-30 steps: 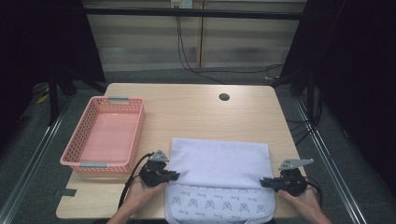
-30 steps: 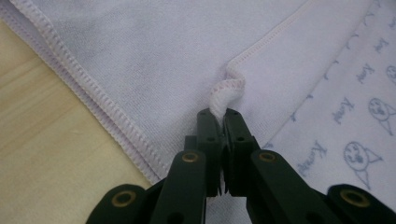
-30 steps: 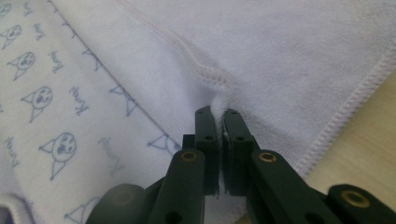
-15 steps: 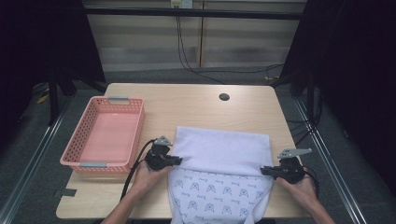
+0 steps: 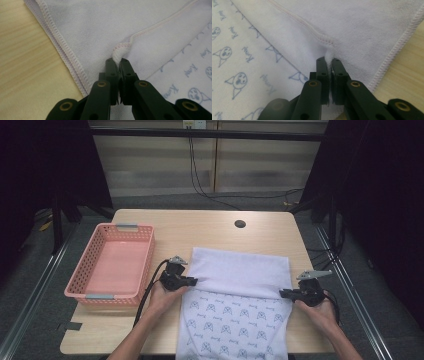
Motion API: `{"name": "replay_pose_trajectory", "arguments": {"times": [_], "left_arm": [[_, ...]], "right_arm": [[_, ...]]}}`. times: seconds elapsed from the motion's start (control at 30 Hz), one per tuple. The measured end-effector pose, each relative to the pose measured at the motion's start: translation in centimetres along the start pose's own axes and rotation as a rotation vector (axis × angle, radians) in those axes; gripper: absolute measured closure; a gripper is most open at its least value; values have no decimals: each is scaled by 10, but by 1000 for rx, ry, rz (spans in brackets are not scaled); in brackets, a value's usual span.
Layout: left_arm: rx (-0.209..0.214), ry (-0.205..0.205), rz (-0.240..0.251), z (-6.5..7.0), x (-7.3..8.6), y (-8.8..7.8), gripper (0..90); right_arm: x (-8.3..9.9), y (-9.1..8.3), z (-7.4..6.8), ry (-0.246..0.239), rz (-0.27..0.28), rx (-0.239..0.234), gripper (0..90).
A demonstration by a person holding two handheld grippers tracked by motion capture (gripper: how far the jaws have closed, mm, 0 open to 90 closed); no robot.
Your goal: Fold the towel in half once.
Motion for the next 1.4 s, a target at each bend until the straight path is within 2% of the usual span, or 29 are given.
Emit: {"name": "replay_pose_trajectory", "arguments": {"times": [0.03,0.27,0.33,0.43,0.5,0.6,0.63,0.73,0.83,1.0,1.17,1.23,1.27,1.33,1.4], "left_arm": [[-6,1,10,-1,-2,2,872],[-19,0,-2,-12,-9,5,872],[-43,8,-4,-17,-11,5,872],[-66,-30,9,-27,-18,9,872],[-87,-36,19,-33,-22,12,872],[-91,-31,3,-39,-26,13,872],[-94,-36,7,-40,-27,13,872],[-111,-51,11,-47,-31,15,872],[-124,-43,4,-54,-35,17,872],[-159,-38,20,-66,-44,23,870],[-168,-61,31,-76,-51,28,870],[-166,-69,28,-80,-54,30,869],[-163,-101,25,-83,-57,31,869],[-172,-121,28,-88,-60,33,868],[-183,-123,31,-93,-64,35,868]], "right_arm": [[-1,0,1,1,-6,2,868],[-14,10,14,5,3,8,867],[-21,16,18,6,13,11,867],[-33,25,24,1,12,21,867],[-39,30,29,8,17,27,867],[-51,39,38,14,33,34,867],[-53,41,40,25,33,23,866],[-64,50,45,24,44,37,866],[-71,55,51,30,49,31,866],[-84,64,59,27,32,45,865],[-89,72,69,91,98,29,865],[-92,74,71,107,102,39,865],[-95,76,71,112,98,51,866],[-101,80,70,95,85,86,866],[-106,84,71,86,80,107,866]]}}
Point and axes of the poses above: each handheld gripper's, and its own axes: y roughly forward along the jaws, x roughly out of its underside, z roughly to its right, the point moved 6 cm from there along y, roughly forward along the jaws, and after that the axes turned 3 degrees about y, right-handed, at the moved point
